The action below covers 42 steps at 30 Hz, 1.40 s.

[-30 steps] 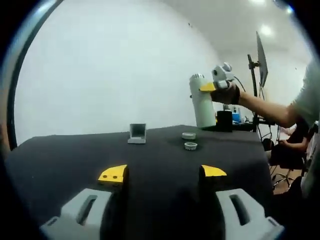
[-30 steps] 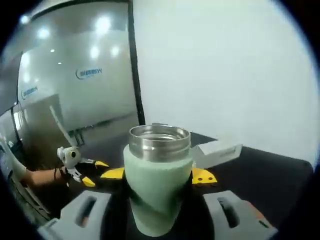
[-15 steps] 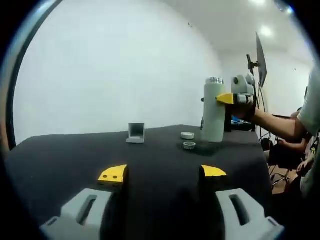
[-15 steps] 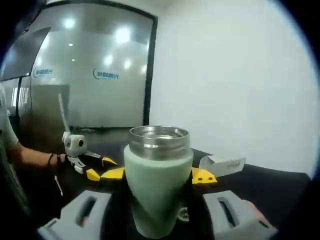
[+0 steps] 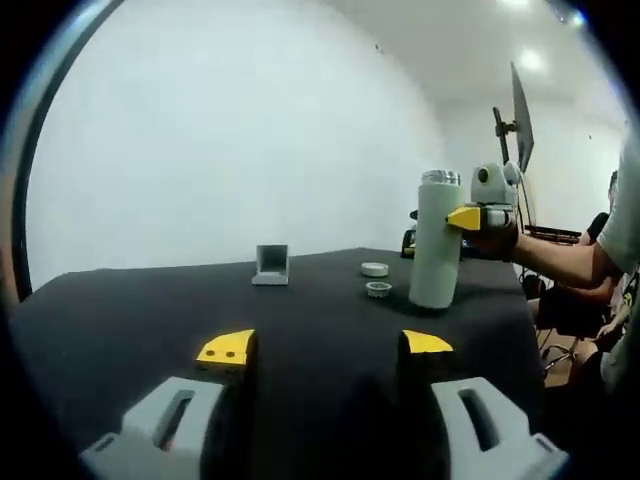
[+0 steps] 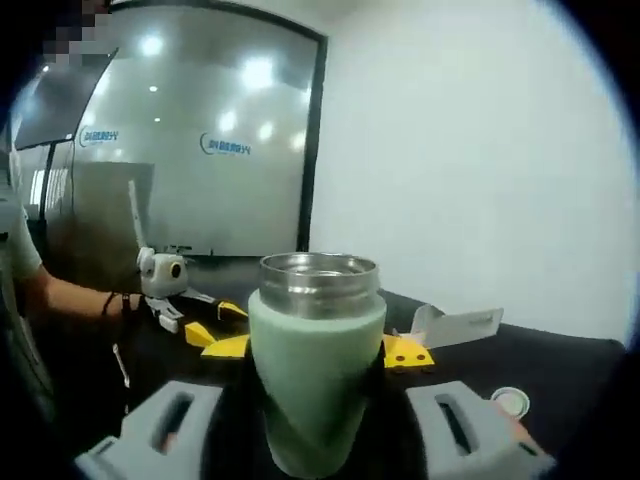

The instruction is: Assemble the cup parts correctly, then place the assembled cup into the box.

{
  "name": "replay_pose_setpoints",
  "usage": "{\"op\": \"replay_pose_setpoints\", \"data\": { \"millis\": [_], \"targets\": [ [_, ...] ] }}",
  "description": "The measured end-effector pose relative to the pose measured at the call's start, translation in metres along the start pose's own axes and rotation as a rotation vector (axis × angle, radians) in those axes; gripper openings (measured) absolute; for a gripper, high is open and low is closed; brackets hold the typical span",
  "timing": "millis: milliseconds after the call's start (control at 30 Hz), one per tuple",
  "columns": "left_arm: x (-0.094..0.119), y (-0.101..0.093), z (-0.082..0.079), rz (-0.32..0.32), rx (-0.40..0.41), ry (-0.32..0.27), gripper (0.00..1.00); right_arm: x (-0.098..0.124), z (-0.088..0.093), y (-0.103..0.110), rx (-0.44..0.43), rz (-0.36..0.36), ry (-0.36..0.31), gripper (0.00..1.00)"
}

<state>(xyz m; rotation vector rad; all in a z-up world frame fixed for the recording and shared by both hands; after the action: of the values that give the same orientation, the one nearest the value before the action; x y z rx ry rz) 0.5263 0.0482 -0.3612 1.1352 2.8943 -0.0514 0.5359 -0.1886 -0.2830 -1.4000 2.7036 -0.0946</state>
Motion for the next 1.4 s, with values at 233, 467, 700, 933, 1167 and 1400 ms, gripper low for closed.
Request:
{"op": "replay_pose_setpoints", "data": {
  "millis": [233, 467, 700, 933, 1167, 1400],
  "targets": [
    [0.000, -0.003, 0.000, -0.002, 0.000, 0.000, 0.53, 0.005, 0.009, 0.000, -0.015, 0.002, -0.015, 0.43],
    [0.000, -0.003, 0.000, -0.001, -0.004, 0.001, 0.53, 0.005, 0.008, 0.002, 0.019, -0.017, -0.030, 0.45],
    [0.000, -0.006, 0.001, -0.004, -0.008, 0.005, 0.53, 0.008, -0.002, -0.003, -0.001, -0.049, -0.079, 0.46],
    [0.001, -0.007, -0.002, 0.005, -0.009, -0.008, 0.53, 0.021, -0.011, -0.009, -0.006, -0.068, -0.072, 0.46],
    [0.001, -0.014, -0.003, 0.017, -0.013, -0.016, 0.53, 0.030, -0.015, -0.014, -0.019, -0.065, -0.074, 0.46],
    [-0.008, -0.022, -0.009, 0.069, 0.004, 0.014, 0.50, 0.047, -0.012, -0.016, -0.014, -0.067, -0.058, 0.46]
  ]
}}
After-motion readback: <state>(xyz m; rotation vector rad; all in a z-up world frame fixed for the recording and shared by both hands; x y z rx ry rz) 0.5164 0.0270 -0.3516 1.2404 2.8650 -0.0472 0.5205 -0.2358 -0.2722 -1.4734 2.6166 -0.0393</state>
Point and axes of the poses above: the point that each gripper's makers call its tool centre point, and the gripper's own axes: x roughly backward along the fingers, y roughly to its left, z roughly out of its underside, the point moved 4 cm from there along x, roughly backward along the fingers, and after that the axes turned 5 degrees about -y, right-handed, at the moved point
